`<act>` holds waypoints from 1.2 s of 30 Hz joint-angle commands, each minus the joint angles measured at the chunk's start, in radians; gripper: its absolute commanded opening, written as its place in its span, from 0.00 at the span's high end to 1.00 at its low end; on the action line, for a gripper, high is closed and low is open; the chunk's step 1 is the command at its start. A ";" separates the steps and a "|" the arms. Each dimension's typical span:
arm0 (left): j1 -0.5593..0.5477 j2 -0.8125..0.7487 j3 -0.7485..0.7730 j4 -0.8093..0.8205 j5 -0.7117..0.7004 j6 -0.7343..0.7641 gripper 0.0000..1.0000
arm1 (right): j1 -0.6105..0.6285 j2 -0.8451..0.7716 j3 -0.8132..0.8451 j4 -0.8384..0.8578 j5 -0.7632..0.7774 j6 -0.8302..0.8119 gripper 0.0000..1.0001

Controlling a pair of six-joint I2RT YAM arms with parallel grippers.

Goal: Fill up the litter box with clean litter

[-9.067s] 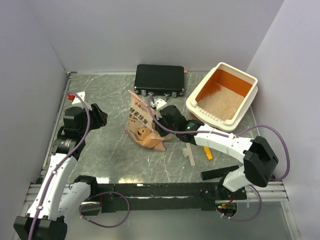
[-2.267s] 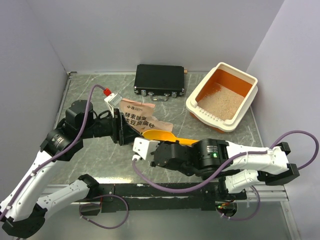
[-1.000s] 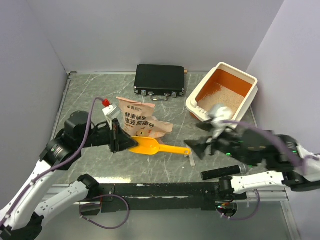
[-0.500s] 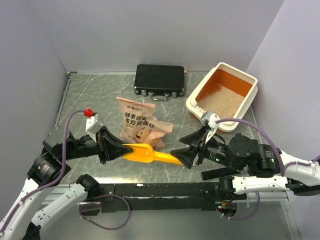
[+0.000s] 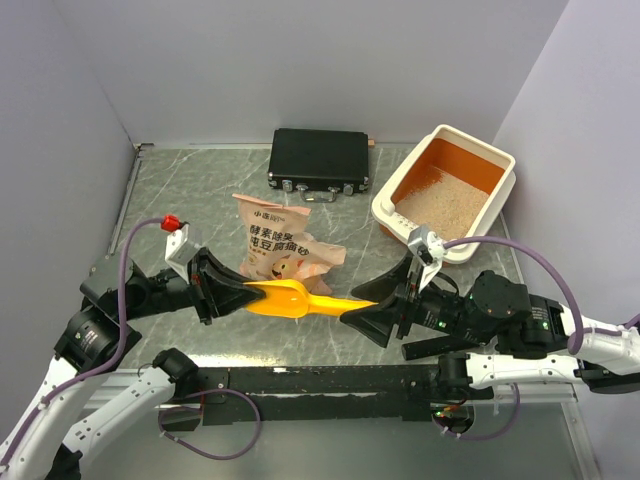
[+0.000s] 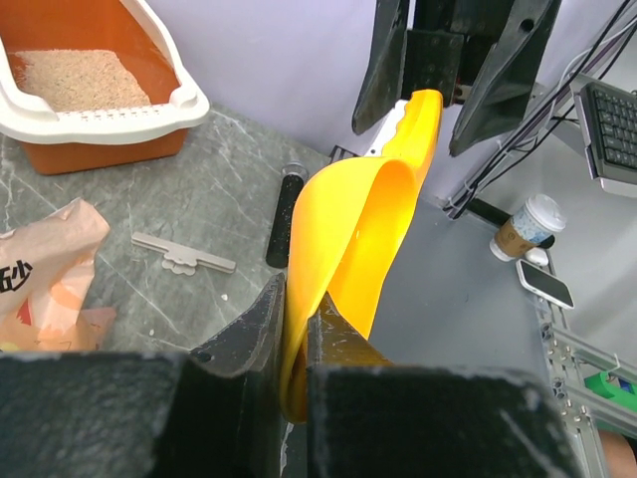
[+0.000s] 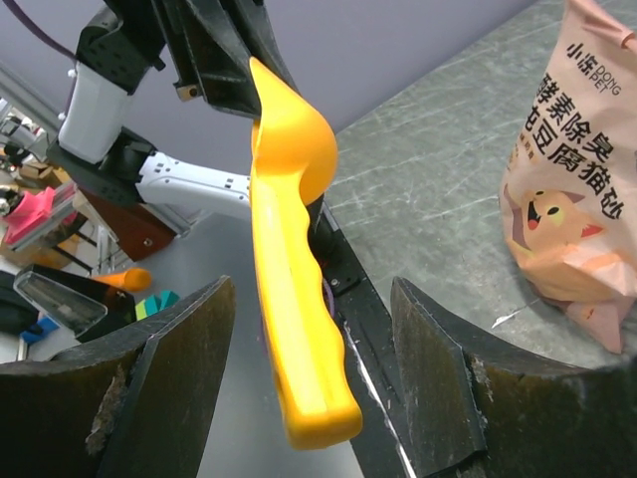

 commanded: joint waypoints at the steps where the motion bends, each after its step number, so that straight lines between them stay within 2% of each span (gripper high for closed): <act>1: 0.001 -0.003 0.017 0.077 -0.006 -0.023 0.99 | 0.000 -0.007 -0.009 0.065 -0.022 0.014 0.31; 8: 0.001 0.005 0.011 0.100 0.009 -0.037 0.99 | -0.001 -0.005 -0.023 0.100 -0.023 0.011 0.39; 14: 0.001 0.003 -0.005 0.114 0.009 -0.043 0.99 | 0.000 0.004 -0.017 0.112 -0.028 0.001 0.51; 18: 0.001 0.009 -0.003 0.108 0.012 -0.038 0.99 | -0.001 0.011 -0.014 0.114 -0.020 -0.005 0.67; 20: 0.001 0.014 -0.002 0.106 0.014 -0.038 0.99 | 0.000 0.011 -0.012 0.114 -0.018 -0.008 0.70; 22: 0.001 0.017 -0.003 0.106 0.015 -0.037 0.99 | 0.000 0.011 -0.014 0.112 -0.017 -0.011 0.85; 23: 0.001 0.018 -0.005 0.105 0.015 -0.035 0.99 | 0.000 0.010 -0.014 0.109 -0.012 -0.011 0.96; 24: 0.001 0.020 -0.006 0.103 0.014 -0.034 0.99 | -0.001 0.011 -0.014 0.100 0.000 -0.008 1.00; 26: 0.001 0.028 -0.006 0.091 0.003 -0.025 0.99 | -0.001 0.010 -0.017 0.101 0.003 -0.011 1.00; 28: 0.001 0.031 -0.003 0.083 -0.003 -0.012 0.76 | 0.000 0.007 -0.021 0.098 0.014 -0.009 1.00; 29: 0.001 0.034 0.001 0.079 -0.014 0.007 0.59 | -0.001 0.005 -0.021 0.088 0.030 -0.009 1.00; 31: 0.001 0.035 0.012 0.059 -0.045 0.047 0.47 | -0.001 0.007 0.003 0.019 0.119 -0.011 1.00; 33: 0.001 0.032 0.021 0.049 -0.127 0.135 0.30 | -0.001 0.018 0.052 -0.061 0.193 -0.013 1.00; 34: 0.002 0.032 0.025 0.040 -0.158 0.196 0.26 | -0.001 0.025 0.066 -0.136 0.277 -0.014 1.00; 36: 0.001 0.043 0.051 0.020 -0.268 0.262 0.19 | -0.001 0.047 0.110 -0.207 0.331 -0.008 1.00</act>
